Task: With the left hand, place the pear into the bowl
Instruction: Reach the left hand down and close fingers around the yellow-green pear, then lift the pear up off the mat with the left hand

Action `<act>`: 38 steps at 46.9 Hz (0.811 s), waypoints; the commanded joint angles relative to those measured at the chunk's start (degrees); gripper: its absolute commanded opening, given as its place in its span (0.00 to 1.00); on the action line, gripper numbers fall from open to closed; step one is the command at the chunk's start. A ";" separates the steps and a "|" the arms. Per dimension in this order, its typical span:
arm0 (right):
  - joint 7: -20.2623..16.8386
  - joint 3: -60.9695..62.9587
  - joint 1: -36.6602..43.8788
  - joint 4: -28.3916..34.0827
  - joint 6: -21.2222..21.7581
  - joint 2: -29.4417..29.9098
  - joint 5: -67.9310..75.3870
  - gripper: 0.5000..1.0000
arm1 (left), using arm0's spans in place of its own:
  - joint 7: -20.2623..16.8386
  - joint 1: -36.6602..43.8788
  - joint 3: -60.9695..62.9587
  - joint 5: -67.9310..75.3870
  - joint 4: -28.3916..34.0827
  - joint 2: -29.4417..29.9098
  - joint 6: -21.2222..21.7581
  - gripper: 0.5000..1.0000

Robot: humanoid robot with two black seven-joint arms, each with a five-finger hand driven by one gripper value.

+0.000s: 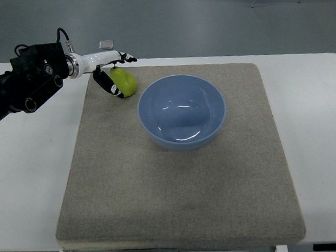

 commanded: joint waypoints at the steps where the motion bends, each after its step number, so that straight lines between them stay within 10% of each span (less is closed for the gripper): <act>1: -0.05 0.00 0.00 0.00 0.00 0.00 0.00 0.85 | 0.00 0.12 0.02 0.00 0.28 -0.34 0.13 0.99; 20: -0.05 0.00 0.00 0.00 0.00 0.00 0.00 0.85 | 0.09 0.38 0.98 0.70 0.28 -0.34 0.40 0.92; 38: -0.05 0.00 0.00 0.00 0.00 0.00 0.00 0.85 | 0.00 0.64 0.98 0.70 0.11 -0.34 2.33 0.00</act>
